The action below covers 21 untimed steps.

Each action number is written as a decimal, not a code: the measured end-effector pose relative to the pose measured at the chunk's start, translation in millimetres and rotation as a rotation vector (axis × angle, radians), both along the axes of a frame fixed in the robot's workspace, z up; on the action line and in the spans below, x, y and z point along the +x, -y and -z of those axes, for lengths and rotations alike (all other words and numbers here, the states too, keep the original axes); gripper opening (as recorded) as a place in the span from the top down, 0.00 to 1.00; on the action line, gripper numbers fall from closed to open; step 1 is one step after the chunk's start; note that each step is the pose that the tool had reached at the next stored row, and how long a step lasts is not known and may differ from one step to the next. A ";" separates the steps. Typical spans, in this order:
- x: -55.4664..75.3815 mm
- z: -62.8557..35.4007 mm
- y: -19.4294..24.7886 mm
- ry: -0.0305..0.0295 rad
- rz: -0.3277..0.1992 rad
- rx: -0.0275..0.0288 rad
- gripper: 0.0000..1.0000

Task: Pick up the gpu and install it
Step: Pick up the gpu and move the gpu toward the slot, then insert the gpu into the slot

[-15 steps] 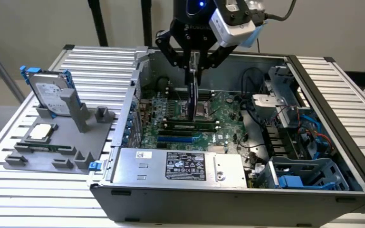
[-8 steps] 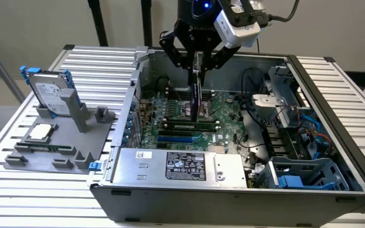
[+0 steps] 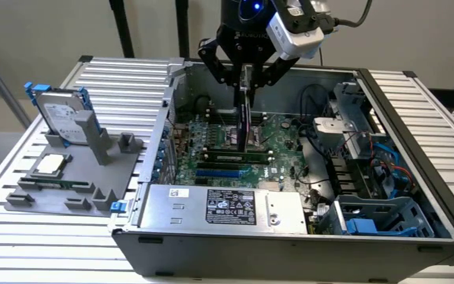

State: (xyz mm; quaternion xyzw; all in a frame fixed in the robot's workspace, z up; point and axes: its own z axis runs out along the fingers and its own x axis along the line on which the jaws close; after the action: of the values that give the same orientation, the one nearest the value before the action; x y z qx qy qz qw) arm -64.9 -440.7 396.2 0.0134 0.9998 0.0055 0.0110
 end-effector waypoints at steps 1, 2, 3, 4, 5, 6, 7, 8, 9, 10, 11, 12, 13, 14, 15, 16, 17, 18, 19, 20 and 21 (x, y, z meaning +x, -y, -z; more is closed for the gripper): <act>0.0 0.0 0.0 0.0000 0.000 -0.0001 1.00; 0.0 0.0 0.0 -0.0001 0.000 -0.0001 1.00; 0.0 0.0 0.0 0.0000 0.000 0.0000 1.00; 0.0 0.0 0.0 -0.0001 0.000 -0.0001 1.00; 0.0 0.0 0.0 0.0000 0.000 0.0000 1.00; 0.0 0.0 0.0 0.0000 0.000 -0.0001 1.00; 0.0 0.0 0.0 0.0000 0.000 -0.0001 1.00; 0.0 0.0 0.0 0.0000 0.000 -0.0001 1.00; -0.2 0.1 0.0 0.0000 -0.003 -0.0001 1.00; -0.2 0.7 0.0 0.0001 -0.018 0.0007 1.00; -0.3 1.0 0.0 0.0000 -0.037 0.0009 1.00; -0.3 1.5 0.0 0.0000 -0.055 0.0018 1.00; -0.3 2.2 0.0 0.0002 -0.073 0.0032 1.00; -0.3 3.0 0.0 0.0004 -0.090 0.0046 1.00; -0.3 3.9 0.0 0.0006 -0.109 0.0056 1.00; -0.3 4.9 0.0 0.0010 -0.126 0.0069 1.00; -0.3 5.9 0.0 0.0013 -0.145 0.0078 1.00; -0.3 6.9 0.0 0.0016 -0.162 0.0088 1.00; -0.3 8.0 0.0 0.0019 -0.181 0.0095 1.00; -0.3 9.0 0.0 0.0021 -0.200 0.0096 1.00; -0.3 10.0 0.0 0.0022 -0.217 0.0097 1.00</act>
State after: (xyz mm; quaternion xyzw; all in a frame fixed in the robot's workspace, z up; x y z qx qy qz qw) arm -65.2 -440.7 386.2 -0.0952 0.9953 0.0115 0.0114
